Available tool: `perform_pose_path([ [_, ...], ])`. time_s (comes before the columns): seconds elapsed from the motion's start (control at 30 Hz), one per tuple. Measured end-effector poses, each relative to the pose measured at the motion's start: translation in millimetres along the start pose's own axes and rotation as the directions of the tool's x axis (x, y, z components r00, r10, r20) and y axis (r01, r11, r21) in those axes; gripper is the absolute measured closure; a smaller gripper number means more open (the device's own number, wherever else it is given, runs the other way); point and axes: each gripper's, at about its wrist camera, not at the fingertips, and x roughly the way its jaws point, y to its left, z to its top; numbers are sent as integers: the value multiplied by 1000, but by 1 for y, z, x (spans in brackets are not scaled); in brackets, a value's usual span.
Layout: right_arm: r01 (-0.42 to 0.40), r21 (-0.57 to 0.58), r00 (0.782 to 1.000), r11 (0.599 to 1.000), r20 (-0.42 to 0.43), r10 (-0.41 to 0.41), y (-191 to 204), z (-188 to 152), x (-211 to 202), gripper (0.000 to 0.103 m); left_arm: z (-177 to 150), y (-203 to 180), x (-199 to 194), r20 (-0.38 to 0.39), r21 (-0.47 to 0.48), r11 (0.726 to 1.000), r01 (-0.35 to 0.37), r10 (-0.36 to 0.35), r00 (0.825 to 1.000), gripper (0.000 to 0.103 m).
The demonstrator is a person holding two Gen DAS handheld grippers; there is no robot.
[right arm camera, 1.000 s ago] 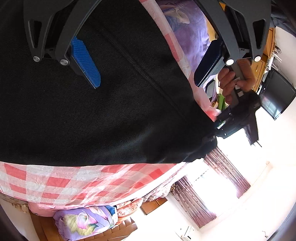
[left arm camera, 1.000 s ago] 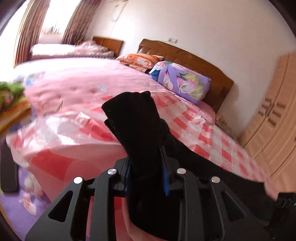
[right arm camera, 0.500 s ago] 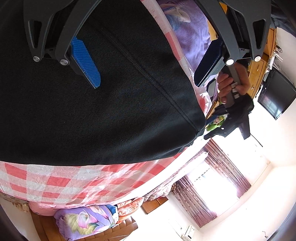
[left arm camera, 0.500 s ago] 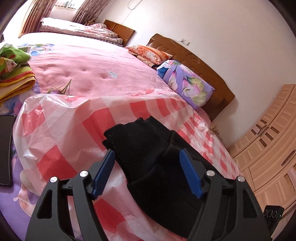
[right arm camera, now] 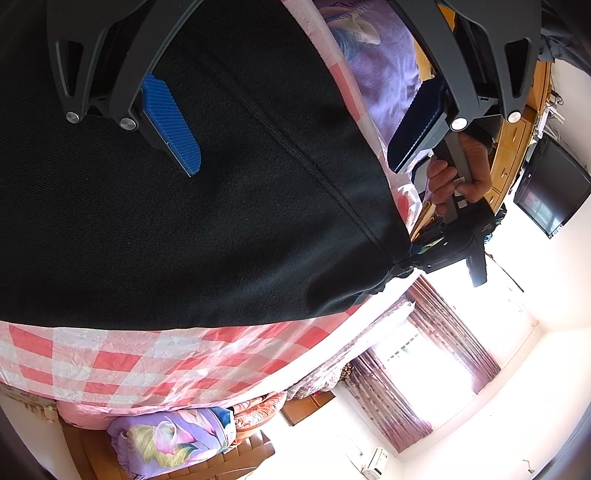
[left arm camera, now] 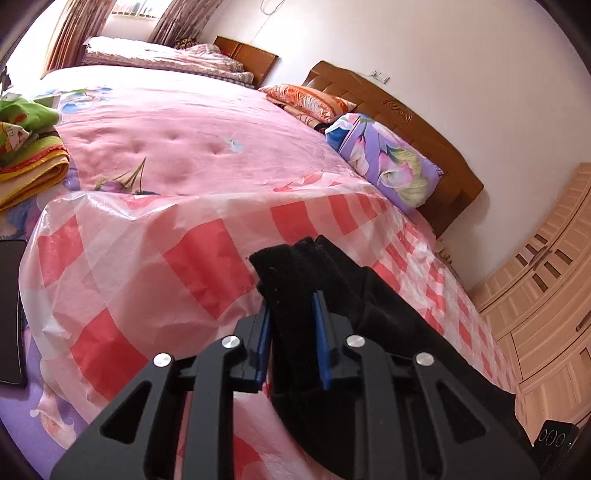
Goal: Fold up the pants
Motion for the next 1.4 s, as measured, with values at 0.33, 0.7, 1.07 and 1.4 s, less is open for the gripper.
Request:
perform_pose_path([
  [0.33,-4,4,1000,1000,1,4,1,0,-1,4,-1,12,11,-8,-86,996,16,-17,1000,92],
  [0.7,-320,328,836,889,540,102,-79,0,-169,4,-99,-251,-103,87,586,781,217,-327,941,92],
  [1.07,-281,437,858,855,513,20,-113,-55,-214,4,-274,-280,-127,-156,900,327,287,-375,914,19],
  [1.4,-178,411,983,894,113,144,-43,-57,-117,4,-121,-152,-102,26,536,829,159,-204,979,20],
])
